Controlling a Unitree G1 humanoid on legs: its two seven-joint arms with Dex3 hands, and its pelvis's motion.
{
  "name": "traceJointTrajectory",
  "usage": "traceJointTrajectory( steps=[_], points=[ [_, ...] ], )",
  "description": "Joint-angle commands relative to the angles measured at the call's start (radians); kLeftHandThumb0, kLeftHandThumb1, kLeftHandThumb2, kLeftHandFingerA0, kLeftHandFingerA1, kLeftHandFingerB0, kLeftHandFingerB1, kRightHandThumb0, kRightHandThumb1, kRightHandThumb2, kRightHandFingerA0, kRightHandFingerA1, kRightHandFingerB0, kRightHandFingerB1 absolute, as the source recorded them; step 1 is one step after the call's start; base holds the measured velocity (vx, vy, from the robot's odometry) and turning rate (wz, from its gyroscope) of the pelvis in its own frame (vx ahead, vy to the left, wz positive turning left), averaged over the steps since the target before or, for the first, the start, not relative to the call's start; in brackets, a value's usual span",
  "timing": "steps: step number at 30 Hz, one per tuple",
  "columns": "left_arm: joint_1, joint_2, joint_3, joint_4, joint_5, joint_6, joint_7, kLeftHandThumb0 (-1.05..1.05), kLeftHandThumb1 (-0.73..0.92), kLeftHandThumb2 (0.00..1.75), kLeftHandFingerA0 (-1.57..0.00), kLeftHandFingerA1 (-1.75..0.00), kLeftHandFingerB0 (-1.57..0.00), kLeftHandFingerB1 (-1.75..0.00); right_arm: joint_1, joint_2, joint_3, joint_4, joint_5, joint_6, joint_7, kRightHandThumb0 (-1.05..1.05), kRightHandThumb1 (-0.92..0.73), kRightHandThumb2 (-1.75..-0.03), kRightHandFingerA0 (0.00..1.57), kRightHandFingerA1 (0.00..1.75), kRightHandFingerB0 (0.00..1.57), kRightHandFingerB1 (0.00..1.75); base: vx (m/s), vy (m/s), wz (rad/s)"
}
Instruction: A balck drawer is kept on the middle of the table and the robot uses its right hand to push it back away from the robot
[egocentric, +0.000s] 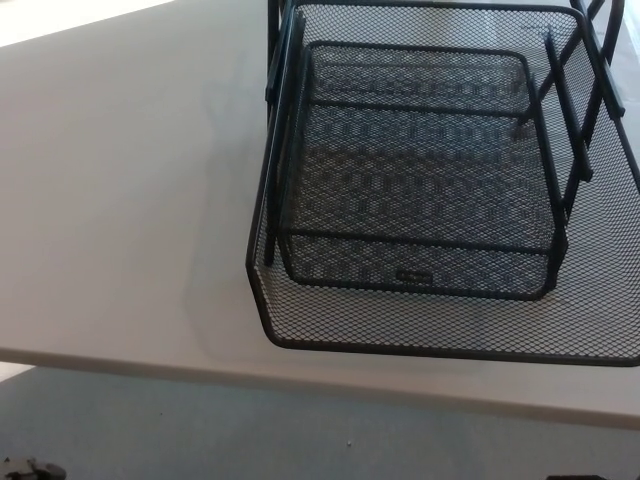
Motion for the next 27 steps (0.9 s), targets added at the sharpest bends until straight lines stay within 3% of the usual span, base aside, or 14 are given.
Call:
traceJointTrajectory(
  steps=[1,16,27],
  points=[
    [-0.021,0.03,-0.009,0.015,0.013,-0.014,-0.029,-0.7,0.68,1.0,-0.34,-0.5,-0.2,-0.42,-0.058,-0.167,0.005,-0.248,0.287,0.113,0.307,-0.63,-0.78,-0.64,0.47,0.39,0.34,0.33,0.0,0.0,0.0],
    [-0.023,0.029,-0.014,0.024,0.015,-0.024,-0.025,-0.71,0.68,1.0,-0.34,-0.5,-0.2,-0.42,-0.406,-0.119,0.237,-0.231,0.223,0.268,0.416,-0.62,-0.74,-0.64,0.49,0.4,0.34,0.35,0.0,0.0,0.0],
    [-0.027,0.028,-0.012,0.03,0.011,-0.024,-0.031,-0.68,0.66,1.0,-0.36,-0.51,-0.2,-0.42,-0.558,-0.077,0.351,-0.237,0.185,0.38,0.442,-0.63,-0.75,-0.64,0.47,0.4,0.33,0.34,0.0,0.0,0.0]
  ],
)
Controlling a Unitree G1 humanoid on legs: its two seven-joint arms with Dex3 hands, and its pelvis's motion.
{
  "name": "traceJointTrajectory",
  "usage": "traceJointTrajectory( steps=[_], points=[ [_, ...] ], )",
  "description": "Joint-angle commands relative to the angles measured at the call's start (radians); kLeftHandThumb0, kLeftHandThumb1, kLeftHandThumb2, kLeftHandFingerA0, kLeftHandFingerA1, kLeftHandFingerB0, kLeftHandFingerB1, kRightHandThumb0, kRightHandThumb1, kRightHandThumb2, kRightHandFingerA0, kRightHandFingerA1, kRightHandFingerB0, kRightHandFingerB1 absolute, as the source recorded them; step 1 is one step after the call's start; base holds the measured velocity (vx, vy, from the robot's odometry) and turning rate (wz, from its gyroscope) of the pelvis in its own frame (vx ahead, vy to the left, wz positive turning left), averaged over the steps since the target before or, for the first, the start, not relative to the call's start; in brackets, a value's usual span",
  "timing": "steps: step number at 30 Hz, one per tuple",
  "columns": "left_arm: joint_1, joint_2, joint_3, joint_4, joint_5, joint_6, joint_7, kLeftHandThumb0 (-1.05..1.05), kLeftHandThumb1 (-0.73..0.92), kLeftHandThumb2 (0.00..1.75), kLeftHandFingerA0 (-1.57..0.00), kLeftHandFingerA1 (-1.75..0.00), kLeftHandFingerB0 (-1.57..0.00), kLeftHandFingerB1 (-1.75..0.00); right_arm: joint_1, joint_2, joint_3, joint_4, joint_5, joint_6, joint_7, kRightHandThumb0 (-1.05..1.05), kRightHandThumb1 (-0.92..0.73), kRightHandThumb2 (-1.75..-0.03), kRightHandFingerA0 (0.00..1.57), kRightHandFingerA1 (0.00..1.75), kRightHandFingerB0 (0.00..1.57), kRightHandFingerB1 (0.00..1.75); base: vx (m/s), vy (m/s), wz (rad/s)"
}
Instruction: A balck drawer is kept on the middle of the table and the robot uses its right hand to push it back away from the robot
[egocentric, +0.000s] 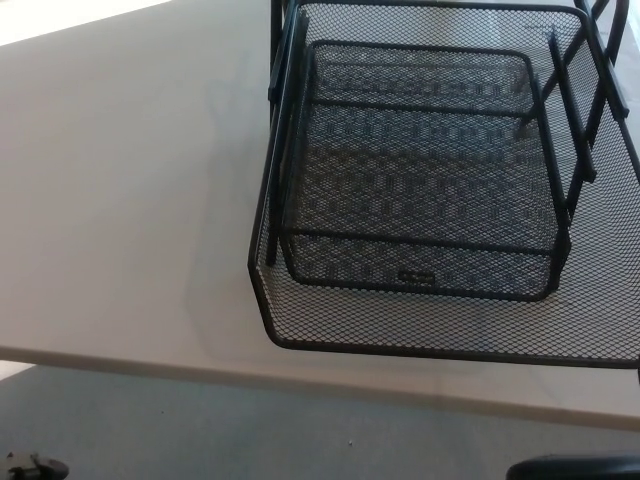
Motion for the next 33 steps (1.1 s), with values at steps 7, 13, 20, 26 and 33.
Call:
traceJointTrajectory(
  steps=[7,13,20,26,33],
  points=[
    [0.003,0.029,-0.002,0.004,0.007,-0.028,-0.021,-0.71,0.68,1.0,-0.34,-0.5,-0.2,-0.42,-0.165,0.081,0.134,0.009,-0.041,0.182,0.085,-0.62,-0.75,-0.64,0.46,0.39,0.33,0.34,0.0,0.0,0.0],
    [0.001,0.027,0.0,0.008,0.005,-0.029,-0.023,-0.69,0.67,1.0,-0.35,-0.51,-0.2,-0.42,-0.239,0.133,0.192,0.01,-0.074,0.217,0.097,-0.6,-0.8,-0.64,0.47,0.4,0.35,0.34,0.0,0.0,0.0],
    [0.007,0.028,-0.002,0.008,0.006,-0.037,-0.021,-0.67,0.66,1.0,-0.35,-0.51,-0.19,-0.42,-0.322,0.177,0.22,-0.007,-0.081,0.308,0.108,-0.6,-0.75,-0.64,0.45,0.4,0.31,0.34,0.0,0.0,0.0],
    [0.005,0.032,0.002,0.011,0.003,-0.037,-0.026,-0.69,0.67,0.99,-0.35,-0.5,-0.21,-0.42,-0.372,0.201,0.213,0.044,-0.107,0.312,0.106,-0.59,-0.77,-0.64,0.42,0.39,0.3,0.33,0.0,0.0,0.0],
    [0.006,0.032,-0.004,0.011,0.009,-0.04,-0.033,-0.7,0.67,0.98,-0.36,-0.51,-0.22,-0.43,-0.438,0.202,0.229,0.011,-0.143,0.36,0.12,-0.56,-0.77,-0.64,0.43,0.39,0.29,0.33,0.0,0.0,0.0]
  ],
)
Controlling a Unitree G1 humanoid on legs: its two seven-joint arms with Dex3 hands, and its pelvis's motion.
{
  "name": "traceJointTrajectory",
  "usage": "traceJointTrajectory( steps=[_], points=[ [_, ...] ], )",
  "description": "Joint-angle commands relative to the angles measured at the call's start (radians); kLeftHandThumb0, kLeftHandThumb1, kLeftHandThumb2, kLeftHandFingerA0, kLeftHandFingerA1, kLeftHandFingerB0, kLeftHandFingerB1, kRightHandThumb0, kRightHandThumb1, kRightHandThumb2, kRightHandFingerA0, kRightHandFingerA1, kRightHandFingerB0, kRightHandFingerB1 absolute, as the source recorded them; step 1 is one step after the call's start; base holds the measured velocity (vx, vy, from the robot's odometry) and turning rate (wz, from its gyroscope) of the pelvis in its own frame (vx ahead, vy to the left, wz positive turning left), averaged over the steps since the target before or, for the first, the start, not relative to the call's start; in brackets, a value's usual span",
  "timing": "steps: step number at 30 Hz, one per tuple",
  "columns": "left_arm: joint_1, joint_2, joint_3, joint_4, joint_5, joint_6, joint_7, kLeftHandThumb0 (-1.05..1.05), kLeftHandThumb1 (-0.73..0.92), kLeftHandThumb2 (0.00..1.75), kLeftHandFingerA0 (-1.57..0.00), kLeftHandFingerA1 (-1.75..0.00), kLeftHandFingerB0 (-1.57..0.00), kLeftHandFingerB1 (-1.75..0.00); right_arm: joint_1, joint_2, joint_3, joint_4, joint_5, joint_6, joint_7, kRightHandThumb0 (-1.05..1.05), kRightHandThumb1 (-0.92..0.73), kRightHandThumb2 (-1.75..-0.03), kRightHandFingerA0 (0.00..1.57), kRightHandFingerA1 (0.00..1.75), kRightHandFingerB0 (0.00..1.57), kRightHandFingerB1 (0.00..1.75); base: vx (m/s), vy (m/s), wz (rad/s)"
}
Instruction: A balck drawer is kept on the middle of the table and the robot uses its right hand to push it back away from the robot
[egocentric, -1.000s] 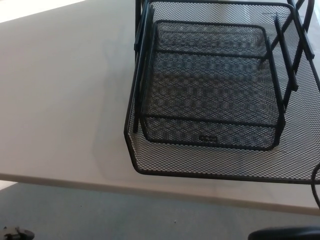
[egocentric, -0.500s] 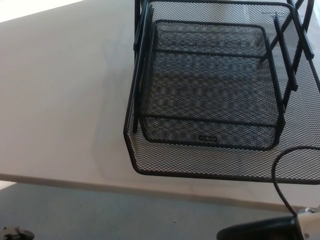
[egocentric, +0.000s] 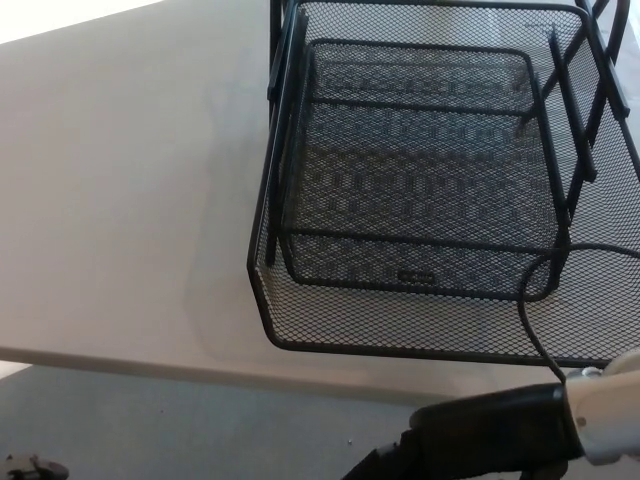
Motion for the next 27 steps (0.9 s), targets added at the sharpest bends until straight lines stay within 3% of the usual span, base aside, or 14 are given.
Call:
traceJointTrajectory(
  steps=[1,27],
  points=[
    [0.007,0.026,-0.005,0.002,0.009,-0.026,-0.017,-0.7,0.67,0.98,-0.36,-0.51,-0.22,-0.43,-0.043,0.0,0.011,-0.017,-0.041,0.06,0.021,-0.56,-0.77,-0.64,0.43,0.39,0.29,0.33,0.0,0.0,0.0],
    [0.005,0.03,-0.014,0.001,0.011,-0.039,-0.031,-0.66,0.63,0.97,-0.36,-0.51,-0.22,-0.43,-0.193,0.067,0.022,0.346,-0.185,-0.048,0.025,-0.58,-0.77,-0.64,0.4,0.38,0.29,0.33,0.0,0.0,0.0]
  ],
)
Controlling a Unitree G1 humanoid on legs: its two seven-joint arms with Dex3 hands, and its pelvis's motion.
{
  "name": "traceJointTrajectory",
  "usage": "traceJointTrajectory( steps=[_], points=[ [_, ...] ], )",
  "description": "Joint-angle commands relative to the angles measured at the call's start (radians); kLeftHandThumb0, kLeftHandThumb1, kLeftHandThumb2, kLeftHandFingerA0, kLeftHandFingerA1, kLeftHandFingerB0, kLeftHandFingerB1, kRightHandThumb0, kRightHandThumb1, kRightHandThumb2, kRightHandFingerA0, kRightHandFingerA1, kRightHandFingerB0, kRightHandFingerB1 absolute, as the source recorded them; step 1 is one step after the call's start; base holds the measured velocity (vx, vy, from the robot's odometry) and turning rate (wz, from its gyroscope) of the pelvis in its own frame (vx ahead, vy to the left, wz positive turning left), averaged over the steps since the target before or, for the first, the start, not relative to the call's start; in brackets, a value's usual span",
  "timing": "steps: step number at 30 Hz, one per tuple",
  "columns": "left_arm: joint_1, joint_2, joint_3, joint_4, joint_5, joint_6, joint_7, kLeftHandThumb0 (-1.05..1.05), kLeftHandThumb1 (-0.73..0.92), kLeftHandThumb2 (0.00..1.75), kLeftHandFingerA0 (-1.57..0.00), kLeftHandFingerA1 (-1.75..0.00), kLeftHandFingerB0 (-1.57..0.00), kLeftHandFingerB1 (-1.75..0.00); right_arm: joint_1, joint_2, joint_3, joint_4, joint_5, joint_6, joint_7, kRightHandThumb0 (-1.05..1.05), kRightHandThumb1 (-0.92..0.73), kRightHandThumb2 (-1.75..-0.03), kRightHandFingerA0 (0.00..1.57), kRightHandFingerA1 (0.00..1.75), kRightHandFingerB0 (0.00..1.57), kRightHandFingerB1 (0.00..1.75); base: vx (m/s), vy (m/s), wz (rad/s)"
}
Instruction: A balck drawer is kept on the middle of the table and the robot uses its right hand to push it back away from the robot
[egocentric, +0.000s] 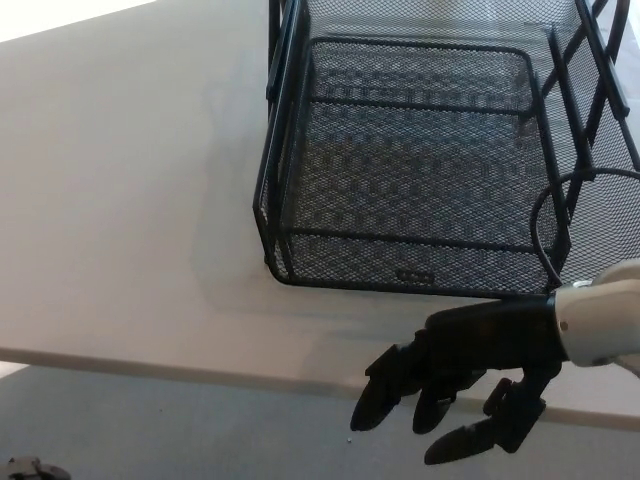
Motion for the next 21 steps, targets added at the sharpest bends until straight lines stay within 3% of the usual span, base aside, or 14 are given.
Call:
traceJointTrajectory(
  steps=[1,2,3,14,17,18,21],
  points=[
    [0.004,0.023,-0.001,0.001,0.005,-0.029,-0.013,-0.63,0.62,0.97,-0.37,-0.52,-0.22,-0.44,-0.019,0.027,0.007,0.074,-0.054,-0.048,-0.003,-0.57,-0.78,-0.64,0.4,0.38,0.29,0.32,0.0,0.0,0.0],
    [0.004,0.022,0.0,0.001,0.004,-0.029,-0.015,-0.63,0.62,0.97,-0.37,-0.52,-0.22,-0.44,-0.021,0.031,0.006,0.08,-0.058,-0.049,-0.001,-0.57,-0.78,-0.64,0.4,0.38,0.29,0.32,0.0,0.0,0.0],
    [0.004,0.022,0.001,0.003,0.004,-0.031,-0.014,-0.64,0.62,0.96,-0.37,-0.52,-0.22,-0.44,-0.026,0.036,0.006,0.089,-0.062,-0.047,-0.002,-0.53,-0.61,-0.98,0.36,0.55,0.18,0.45,0.0,0.0,0.0],
    [0.007,0.02,0.004,-0.001,-0.001,-0.025,-0.018,-0.62,0.62,0.96,-0.35,-0.52,-0.2,-0.43,-0.085,0.119,-0.027,0.241,-0.087,-0.1,-0.014,-0.58,-0.61,-1.0,0.39,0.56,0.2,0.46,0.0,0.0,0.0],
    [0.009,0.02,0.007,-0.001,-0.004,-0.027,-0.023,-0.61,0.61,0.96,-0.36,-0.52,-0.2,-0.44,-0.102,0.135,-0.035,0.274,-0.092,-0.116,-0.016,-0.56,-0.6,-1.0,0.39,0.57,0.2,0.46,0.0,0.0,0.0],
    [0.009,0.021,0.007,0.0,-0.003,-0.031,-0.021,-0.61,0.61,0.96,-0.36,-0.53,-0.2,-0.44,-0.115,0.144,-0.039,0.294,-0.095,-0.118,-0.015,-0.63,-0.74,-0.66,0.42,0.4,0.33,0.34,0.0,0.0,0.0],
    [0.009,0.021,0.006,0.0,-0.001,-0.03,-0.02,-0.62,0.61,0.96,-0.36,-0.52,-0.2,-0.44,-0.133,0.155,-0.041,0.321,-0.103,-0.129,-0.016,-0.63,-0.74,-0.65,0.44,0.41,0.34,0.34,0.0,0.0,0.0]
  ],
)
